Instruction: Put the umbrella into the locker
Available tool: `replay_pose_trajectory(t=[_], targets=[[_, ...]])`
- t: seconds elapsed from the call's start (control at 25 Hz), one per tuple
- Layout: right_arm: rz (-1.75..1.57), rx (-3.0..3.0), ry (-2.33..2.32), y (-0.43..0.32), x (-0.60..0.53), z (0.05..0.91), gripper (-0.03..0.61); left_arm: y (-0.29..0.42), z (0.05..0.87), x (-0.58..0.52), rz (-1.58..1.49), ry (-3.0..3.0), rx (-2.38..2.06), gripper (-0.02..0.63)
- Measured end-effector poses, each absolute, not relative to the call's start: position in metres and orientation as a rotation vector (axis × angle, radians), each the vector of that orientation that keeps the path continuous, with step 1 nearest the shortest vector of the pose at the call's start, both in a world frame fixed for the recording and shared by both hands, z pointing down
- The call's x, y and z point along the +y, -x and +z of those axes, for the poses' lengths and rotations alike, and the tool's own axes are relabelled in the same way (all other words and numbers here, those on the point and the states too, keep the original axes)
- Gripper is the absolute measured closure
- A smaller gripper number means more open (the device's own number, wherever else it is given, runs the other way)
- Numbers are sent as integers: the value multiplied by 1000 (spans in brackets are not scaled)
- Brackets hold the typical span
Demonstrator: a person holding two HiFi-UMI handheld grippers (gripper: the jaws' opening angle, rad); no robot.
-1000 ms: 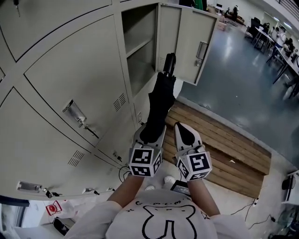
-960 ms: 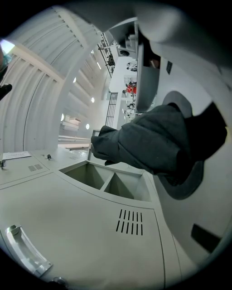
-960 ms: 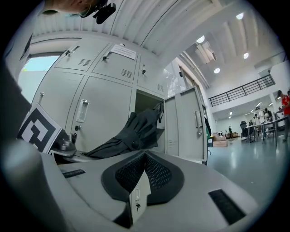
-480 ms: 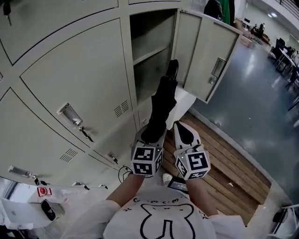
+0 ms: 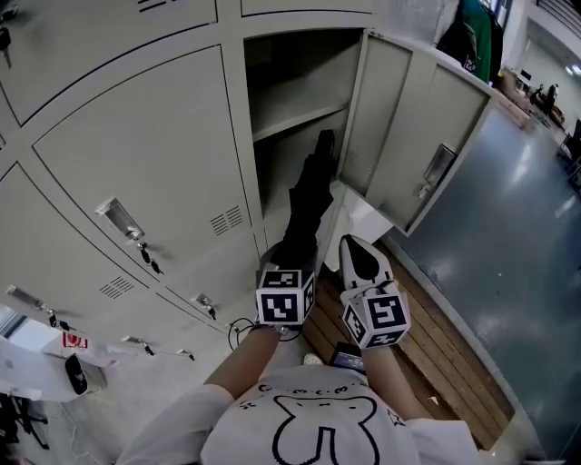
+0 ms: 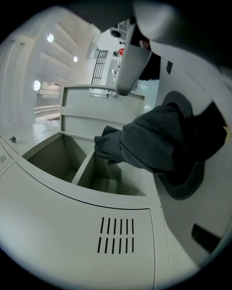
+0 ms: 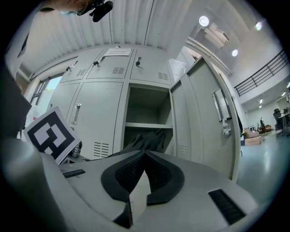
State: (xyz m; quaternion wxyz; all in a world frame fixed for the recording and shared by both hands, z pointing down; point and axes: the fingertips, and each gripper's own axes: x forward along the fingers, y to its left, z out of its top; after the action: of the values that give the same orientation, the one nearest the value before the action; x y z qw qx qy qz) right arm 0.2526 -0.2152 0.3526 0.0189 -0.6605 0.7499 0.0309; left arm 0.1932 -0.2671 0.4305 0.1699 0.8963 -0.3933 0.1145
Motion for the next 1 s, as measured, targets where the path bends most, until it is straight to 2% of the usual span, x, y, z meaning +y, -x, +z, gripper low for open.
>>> replay_pose_trajectory(t=[0.56,1.0], targets=[[67,2481,1822,-282,-248,359,554,-210,461,-332,588,-2219,-1307,405],[47,2509,1748,-296,-263,363,554,-219,451,-382,648,-2150,-1372,402]])
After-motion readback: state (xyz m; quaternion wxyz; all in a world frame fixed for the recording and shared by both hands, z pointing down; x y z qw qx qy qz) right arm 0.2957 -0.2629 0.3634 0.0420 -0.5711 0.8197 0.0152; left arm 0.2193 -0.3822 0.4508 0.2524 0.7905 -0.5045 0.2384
